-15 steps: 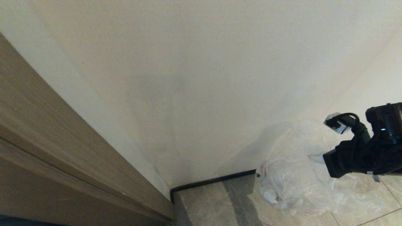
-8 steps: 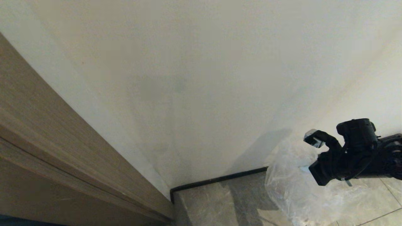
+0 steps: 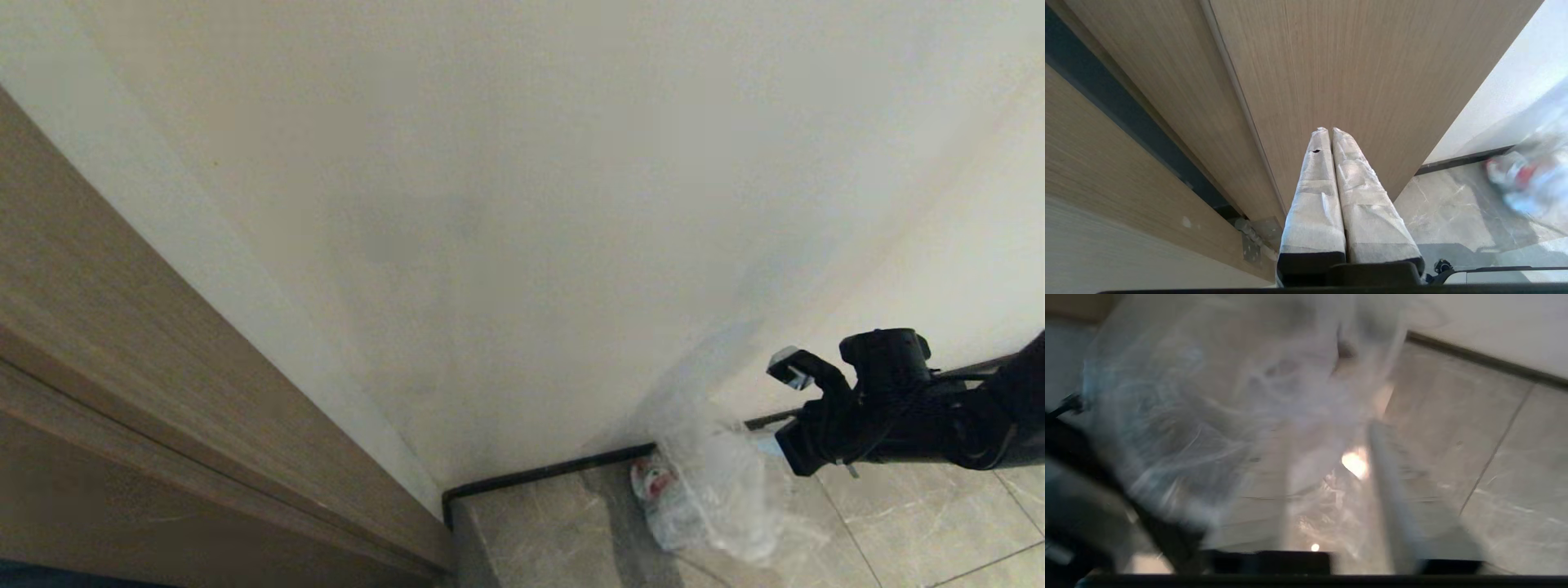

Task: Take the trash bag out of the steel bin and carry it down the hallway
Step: Put the trash bag at the door

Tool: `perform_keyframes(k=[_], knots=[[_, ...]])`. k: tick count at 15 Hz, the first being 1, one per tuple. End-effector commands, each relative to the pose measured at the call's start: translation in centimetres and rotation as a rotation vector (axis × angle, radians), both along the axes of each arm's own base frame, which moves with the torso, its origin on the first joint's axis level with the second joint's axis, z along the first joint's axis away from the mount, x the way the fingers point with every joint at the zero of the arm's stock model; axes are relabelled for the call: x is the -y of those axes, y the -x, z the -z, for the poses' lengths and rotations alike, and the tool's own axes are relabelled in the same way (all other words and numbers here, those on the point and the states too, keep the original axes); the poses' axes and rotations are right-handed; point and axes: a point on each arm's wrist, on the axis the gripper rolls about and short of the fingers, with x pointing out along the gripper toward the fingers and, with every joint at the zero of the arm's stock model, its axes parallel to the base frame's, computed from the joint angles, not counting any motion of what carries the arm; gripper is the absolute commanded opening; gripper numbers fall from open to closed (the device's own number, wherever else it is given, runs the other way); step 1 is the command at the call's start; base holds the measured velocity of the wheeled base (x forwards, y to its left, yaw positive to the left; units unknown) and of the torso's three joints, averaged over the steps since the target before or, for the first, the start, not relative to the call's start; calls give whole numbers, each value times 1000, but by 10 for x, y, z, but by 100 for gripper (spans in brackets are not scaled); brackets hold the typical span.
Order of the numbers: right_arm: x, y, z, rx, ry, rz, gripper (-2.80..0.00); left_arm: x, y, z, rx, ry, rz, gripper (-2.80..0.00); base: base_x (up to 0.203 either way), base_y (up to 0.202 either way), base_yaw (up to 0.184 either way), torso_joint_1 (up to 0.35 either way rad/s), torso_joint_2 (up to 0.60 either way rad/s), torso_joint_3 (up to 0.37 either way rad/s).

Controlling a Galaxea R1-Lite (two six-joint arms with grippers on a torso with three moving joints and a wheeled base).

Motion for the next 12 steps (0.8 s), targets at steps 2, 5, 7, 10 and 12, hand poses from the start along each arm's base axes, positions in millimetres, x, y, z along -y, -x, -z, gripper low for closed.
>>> perform_keyframes(k=[2, 5, 7, 10, 12], knots=[[1, -3, 11, -34, -3, 11, 0, 0, 0, 0, 0, 0, 0, -280, 0, 0, 0, 0, 0, 0], [2, 3, -9, 4, -8, 15, 0, 0, 0, 0, 0, 0, 0, -280, 0, 0, 0, 0, 0, 0], [5, 13, -34, 39, -33, 44, 0, 0, 0, 0, 0, 0, 0, -280, 0, 0, 0, 0, 0, 0], [12, 40, -74, 93, -122, 126, -280, 0, 0, 0, 0, 0, 0, -280, 0, 0, 0, 0, 0, 0], [13, 60, -91, 94, -162, 160, -280, 0, 0, 0, 0, 0, 0, -280, 0, 0, 0, 0, 0, 0]])
